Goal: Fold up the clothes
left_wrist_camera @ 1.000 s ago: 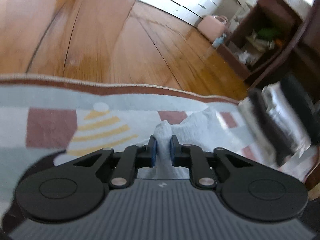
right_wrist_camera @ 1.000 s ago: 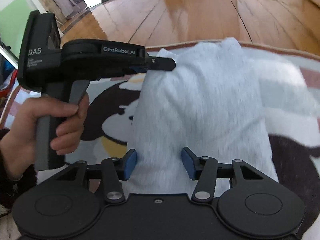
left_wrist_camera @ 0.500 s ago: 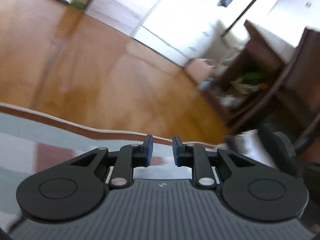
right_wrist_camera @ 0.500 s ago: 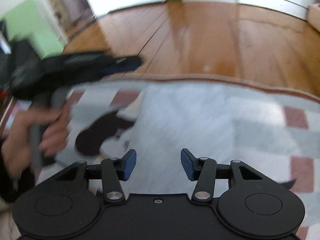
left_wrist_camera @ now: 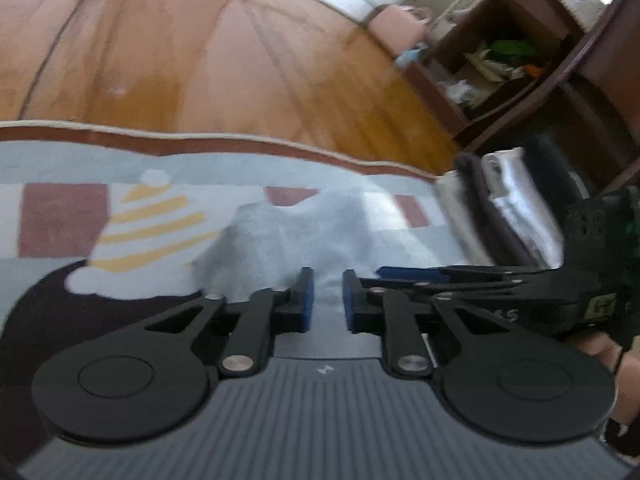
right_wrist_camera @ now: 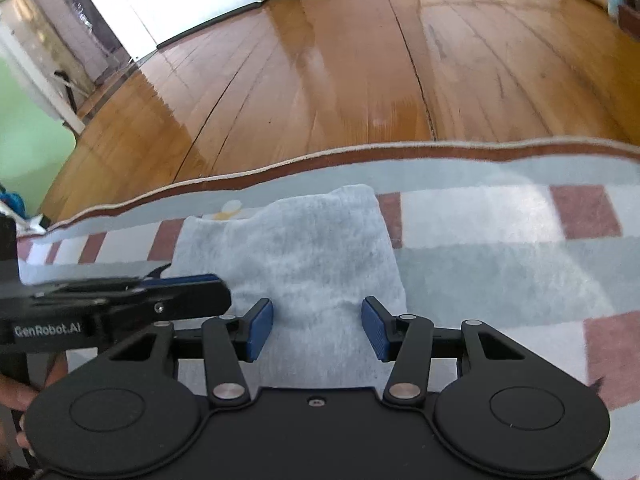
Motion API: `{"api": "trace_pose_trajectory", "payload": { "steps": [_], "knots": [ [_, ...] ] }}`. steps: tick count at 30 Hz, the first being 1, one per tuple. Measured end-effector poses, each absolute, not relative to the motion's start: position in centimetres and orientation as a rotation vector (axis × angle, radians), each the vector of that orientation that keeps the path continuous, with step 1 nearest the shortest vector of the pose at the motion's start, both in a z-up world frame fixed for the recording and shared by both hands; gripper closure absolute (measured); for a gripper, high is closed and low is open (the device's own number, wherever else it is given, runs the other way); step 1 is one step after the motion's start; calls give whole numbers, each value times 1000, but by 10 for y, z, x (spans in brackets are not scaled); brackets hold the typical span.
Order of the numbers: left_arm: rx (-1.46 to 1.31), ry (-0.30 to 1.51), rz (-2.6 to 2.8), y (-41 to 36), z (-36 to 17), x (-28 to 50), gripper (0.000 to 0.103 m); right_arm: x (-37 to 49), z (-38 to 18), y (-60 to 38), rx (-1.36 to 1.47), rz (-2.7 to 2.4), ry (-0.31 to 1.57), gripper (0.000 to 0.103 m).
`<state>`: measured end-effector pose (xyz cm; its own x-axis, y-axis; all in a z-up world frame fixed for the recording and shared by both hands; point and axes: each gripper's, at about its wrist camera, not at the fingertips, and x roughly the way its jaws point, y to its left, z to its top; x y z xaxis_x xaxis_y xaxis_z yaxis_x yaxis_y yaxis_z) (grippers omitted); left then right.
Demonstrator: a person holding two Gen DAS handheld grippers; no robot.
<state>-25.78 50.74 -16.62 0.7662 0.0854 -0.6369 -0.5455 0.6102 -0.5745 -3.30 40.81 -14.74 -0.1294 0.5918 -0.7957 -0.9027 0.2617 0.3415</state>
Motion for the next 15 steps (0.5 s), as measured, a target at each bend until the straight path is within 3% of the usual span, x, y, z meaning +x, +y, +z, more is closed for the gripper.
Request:
{"api": "trace_pose_trajectory", "payload": {
  "steps": [1, 15],
  "knots": [
    [-861, 618, 409, 509, -169, -259, 100, -32, -150, 411, -372, 1336, 1088, 46],
    [-943, 574, 553, 535, -183, -270, 100, -38, -140, 378, -426, 1361, 1049, 35]
  ]
}}
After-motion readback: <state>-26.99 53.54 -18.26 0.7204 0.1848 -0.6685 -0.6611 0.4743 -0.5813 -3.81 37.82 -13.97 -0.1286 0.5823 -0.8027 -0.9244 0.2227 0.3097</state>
